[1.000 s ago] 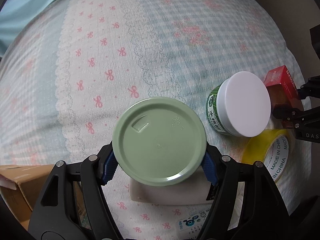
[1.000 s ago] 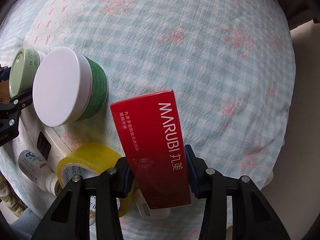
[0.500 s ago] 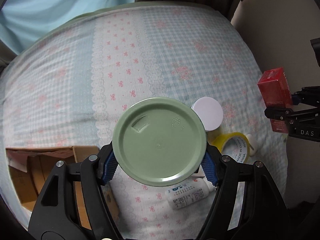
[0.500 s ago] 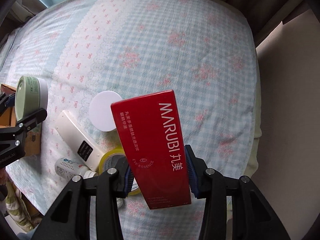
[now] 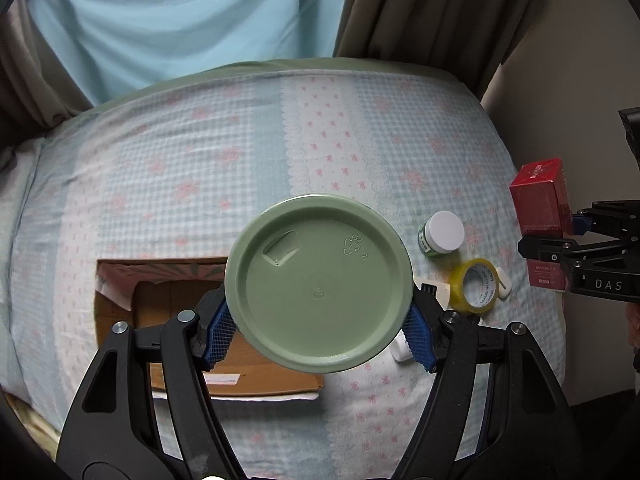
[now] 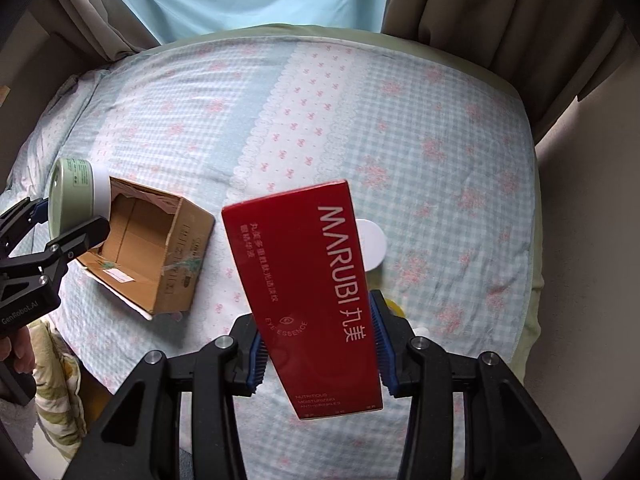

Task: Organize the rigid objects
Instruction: 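Carry the green jar and red box into the cardboard box and release both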

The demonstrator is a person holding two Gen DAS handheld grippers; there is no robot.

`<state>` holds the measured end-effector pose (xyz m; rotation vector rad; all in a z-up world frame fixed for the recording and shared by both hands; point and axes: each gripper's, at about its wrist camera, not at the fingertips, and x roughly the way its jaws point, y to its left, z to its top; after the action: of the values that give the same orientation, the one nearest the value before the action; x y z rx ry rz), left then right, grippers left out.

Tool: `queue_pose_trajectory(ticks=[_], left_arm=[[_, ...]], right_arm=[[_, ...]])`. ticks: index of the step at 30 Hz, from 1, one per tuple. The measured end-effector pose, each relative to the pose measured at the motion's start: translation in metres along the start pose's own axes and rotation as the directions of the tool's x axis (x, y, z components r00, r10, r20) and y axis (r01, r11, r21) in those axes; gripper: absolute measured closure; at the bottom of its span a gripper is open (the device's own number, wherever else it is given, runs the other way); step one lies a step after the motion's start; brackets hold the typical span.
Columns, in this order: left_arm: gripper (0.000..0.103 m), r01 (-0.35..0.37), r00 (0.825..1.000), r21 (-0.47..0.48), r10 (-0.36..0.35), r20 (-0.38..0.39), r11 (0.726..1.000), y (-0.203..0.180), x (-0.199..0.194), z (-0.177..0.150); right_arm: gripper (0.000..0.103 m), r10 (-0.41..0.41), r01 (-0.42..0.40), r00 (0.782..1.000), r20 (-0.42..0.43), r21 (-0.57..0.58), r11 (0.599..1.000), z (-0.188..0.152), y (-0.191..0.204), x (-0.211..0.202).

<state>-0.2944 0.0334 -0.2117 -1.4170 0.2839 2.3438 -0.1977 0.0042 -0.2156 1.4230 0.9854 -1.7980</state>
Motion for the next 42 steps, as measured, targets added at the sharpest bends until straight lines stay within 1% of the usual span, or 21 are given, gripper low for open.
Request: queue_pose_trajectory(ticks=[5, 8, 10, 14, 19, 22, 26, 30, 33, 36, 39, 40, 42], left_arm=[[0.036, 0.005, 1.000, 0.007, -0.005, 0.003, 1.000, 0.063, -0.015, -0.009], [0.036, 0.021, 1.000, 0.007, -0.021, -0.013, 1.000, 0.106, -0.016, -0.012], [0.036, 0.027, 0.999, 0.030, -0.026, -0.025, 0.999, 0.131, -0.015, -0.014], [0.036, 0.041, 0.998, 0.077, -0.037, -0.055, 0.996, 0.173, -0.006, -0.017], [0.036, 0.053, 0.994, 0.138, -0.039, -0.102, 0.989, 0.211, 0.019, -0.025], [0.036, 0.057, 0.990, 0.171, -0.033, -0.138, 0.984, 0.225, 0.043, -0.033], [0.036, 0.065, 0.981, 0.190, -0.028, -0.192, 0.980, 0.240, 0.079, -0.044], [0.036, 0.078, 0.968, 0.211, -0.023, -0.250, 0.974, 0.246, 0.117, -0.057], [0.036, 0.084, 0.956, 0.248, -0.007, -0.294, 0.965, 0.245, 0.143, -0.066], [0.036, 0.095, 0.944, 0.299, 0.009, -0.330, 0.950, 0.237, 0.166, -0.072], [0.036, 0.103, 0.939, 0.370, 0.032, -0.341, 0.924, 0.226, 0.182, -0.078], [0.036, 0.098, 0.941, 0.400, 0.046, -0.335, 0.911, 0.222, 0.185, -0.079], [0.036, 0.110, 0.941, 0.441, 0.048, -0.334, 0.891, 0.215, 0.189, -0.081]], right_arm=[[0.062, 0.038, -0.038, 0.999, 0.007, 0.025, 0.999, 0.015, 0.061, -0.001], [0.062, 0.035, -0.035, 0.999, 0.012, 0.041, 0.999, 0.026, 0.102, -0.003], [0.062, 0.040, -0.040, 0.999, 0.011, 0.060, 0.997, 0.034, 0.125, 0.000], [0.062, 0.063, -0.062, 0.998, 0.001, 0.129, 0.990, 0.047, 0.166, 0.007], [0.062, 0.094, -0.084, 0.995, -0.039, 0.207, 0.975, 0.060, 0.208, 0.028], [0.062, 0.132, -0.106, 0.988, -0.081, 0.267, 0.958, 0.063, 0.227, 0.050], [0.062, 0.185, -0.119, 0.972, -0.143, 0.377, 0.919, 0.060, 0.241, 0.091], [0.062, 0.223, -0.102, 0.952, -0.209, 0.469, 0.877, 0.052, 0.248, 0.132], [0.062, 0.249, -0.085, 0.938, -0.242, 0.535, 0.841, 0.045, 0.245, 0.161], [0.062, 0.276, -0.068, 0.927, -0.255, 0.607, 0.792, 0.038, 0.239, 0.185], [0.062, 0.299, -0.053, 0.919, -0.259, 0.668, 0.742, 0.031, 0.235, 0.203], [0.062, 0.303, -0.047, 0.916, -0.262, 0.681, 0.731, 0.029, 0.234, 0.208], [0.062, 0.295, -0.029, 0.916, -0.271, 0.690, 0.723, 0.025, 0.234, 0.214]])
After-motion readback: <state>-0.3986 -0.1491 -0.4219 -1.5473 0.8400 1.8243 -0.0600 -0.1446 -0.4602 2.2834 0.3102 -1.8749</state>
